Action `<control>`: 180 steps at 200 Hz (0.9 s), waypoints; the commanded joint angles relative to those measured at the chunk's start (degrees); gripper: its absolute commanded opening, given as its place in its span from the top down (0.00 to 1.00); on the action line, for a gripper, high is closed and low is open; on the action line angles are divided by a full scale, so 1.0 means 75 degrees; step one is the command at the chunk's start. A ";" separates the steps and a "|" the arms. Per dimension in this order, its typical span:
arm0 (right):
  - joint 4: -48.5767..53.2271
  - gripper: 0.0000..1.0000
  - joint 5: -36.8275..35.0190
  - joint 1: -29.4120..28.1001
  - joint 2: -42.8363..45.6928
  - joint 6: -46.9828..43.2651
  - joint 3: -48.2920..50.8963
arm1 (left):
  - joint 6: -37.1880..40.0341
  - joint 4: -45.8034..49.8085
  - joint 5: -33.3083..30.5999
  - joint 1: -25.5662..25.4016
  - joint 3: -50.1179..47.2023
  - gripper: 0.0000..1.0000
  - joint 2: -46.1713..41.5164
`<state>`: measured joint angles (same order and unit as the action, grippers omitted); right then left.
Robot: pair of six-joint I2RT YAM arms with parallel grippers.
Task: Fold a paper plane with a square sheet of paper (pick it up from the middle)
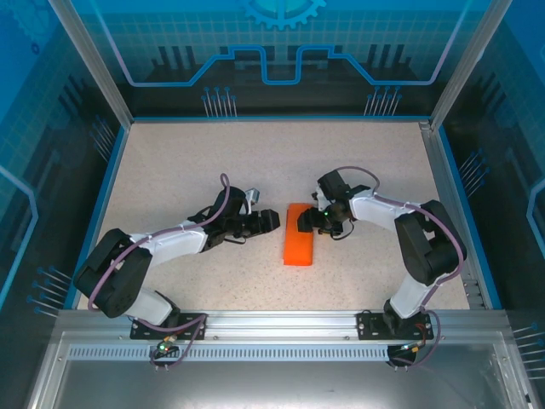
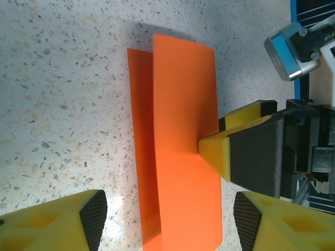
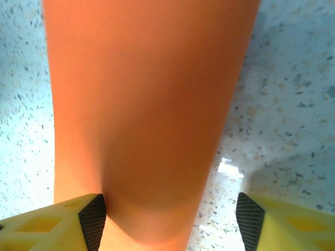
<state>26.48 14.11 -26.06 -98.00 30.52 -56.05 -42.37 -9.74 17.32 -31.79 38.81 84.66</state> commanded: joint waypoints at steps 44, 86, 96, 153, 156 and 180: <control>0.0670 0.27 -0.0472 -0.0121 -0.0422 -0.0076 -0.0406 | -0.0116 -0.0072 0.0210 -0.0078 0.0059 0.33 -0.0035; 0.0728 0.24 -0.0699 -0.0308 -0.0700 0.0044 -0.0497 | -0.0128 -0.0072 0.0187 -0.0117 0.0079 0.34 -0.0043; 0.0764 0.23 -0.0772 -0.0378 -0.0764 0.0032 -0.0513 | -0.0128 -0.0070 0.0166 -0.0114 0.0076 0.34 -0.0045; 0.0966 0.20 -0.1220 -0.0392 -0.1097 0.0129 -0.0566 | -0.0127 -0.0037 0.0129 -0.0111 0.0054 0.35 -0.0032; 0.0987 0.20 -0.1249 -0.0386 -0.1116 0.0135 -0.0571 | -0.0128 -0.0038 0.0128 -0.0119 0.0063 0.35 -0.0021; 0.0964 0.20 -0.1313 -0.0392 -0.1178 0.0222 -0.0546 | -0.0140 -0.0034 0.0140 -0.0131 0.0087 0.38 -0.0012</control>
<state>32.99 8.40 -28.58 -102.85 31.46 -61.52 -43.29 -9.74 17.69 -32.23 38.81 84.66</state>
